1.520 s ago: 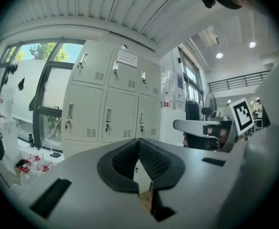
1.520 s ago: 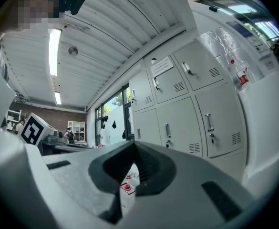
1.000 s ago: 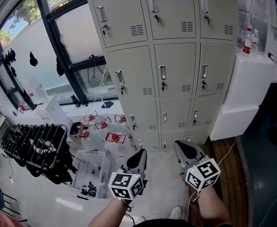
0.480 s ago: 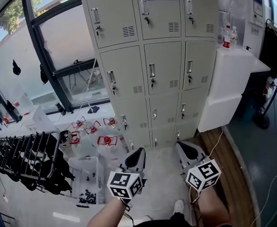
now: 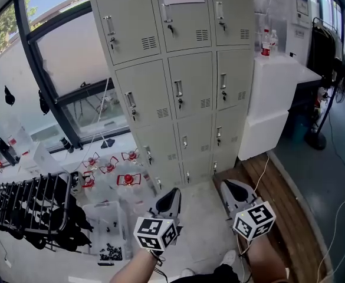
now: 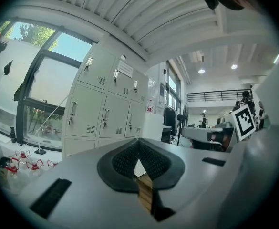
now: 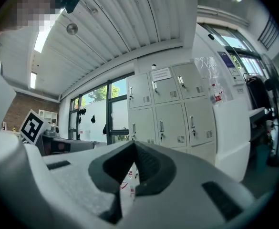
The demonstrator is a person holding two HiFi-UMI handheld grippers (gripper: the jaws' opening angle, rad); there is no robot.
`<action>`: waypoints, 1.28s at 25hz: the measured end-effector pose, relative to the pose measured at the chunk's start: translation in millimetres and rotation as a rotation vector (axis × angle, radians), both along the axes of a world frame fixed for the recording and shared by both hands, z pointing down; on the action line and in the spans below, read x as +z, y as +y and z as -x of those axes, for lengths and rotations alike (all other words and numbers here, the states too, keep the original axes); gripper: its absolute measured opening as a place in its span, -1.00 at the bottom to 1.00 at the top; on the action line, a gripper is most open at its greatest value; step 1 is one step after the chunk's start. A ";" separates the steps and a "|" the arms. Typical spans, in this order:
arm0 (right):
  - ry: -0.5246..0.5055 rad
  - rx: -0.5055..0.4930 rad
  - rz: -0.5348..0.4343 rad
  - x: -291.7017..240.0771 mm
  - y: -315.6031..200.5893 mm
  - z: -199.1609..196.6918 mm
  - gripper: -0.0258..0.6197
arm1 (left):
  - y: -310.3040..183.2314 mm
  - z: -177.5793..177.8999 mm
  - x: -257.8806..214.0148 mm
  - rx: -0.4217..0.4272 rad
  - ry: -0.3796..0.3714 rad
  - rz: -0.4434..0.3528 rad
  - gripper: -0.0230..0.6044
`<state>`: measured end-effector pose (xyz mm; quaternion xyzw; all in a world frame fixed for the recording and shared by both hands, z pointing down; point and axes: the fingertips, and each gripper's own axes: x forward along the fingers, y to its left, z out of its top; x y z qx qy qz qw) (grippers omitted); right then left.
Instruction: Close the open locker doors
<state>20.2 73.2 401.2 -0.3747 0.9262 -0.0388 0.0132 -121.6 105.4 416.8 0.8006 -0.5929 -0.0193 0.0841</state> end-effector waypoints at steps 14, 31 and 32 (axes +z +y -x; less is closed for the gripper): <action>0.009 0.010 0.006 -0.9 -1.6 -5.3 -0.92 | -0.4 -4.6 -8.9 0.002 0.022 -0.025 -0.92; 0.006 0.034 -0.002 -3.3 10.9 -18.9 -0.92 | 5.9 -20.4 -7.4 0.031 0.032 -0.025 -0.92; 0.004 0.035 -0.002 -3.0 11.1 -19.6 -0.92 | 5.8 -21.2 -7.0 0.032 0.029 -0.024 -0.92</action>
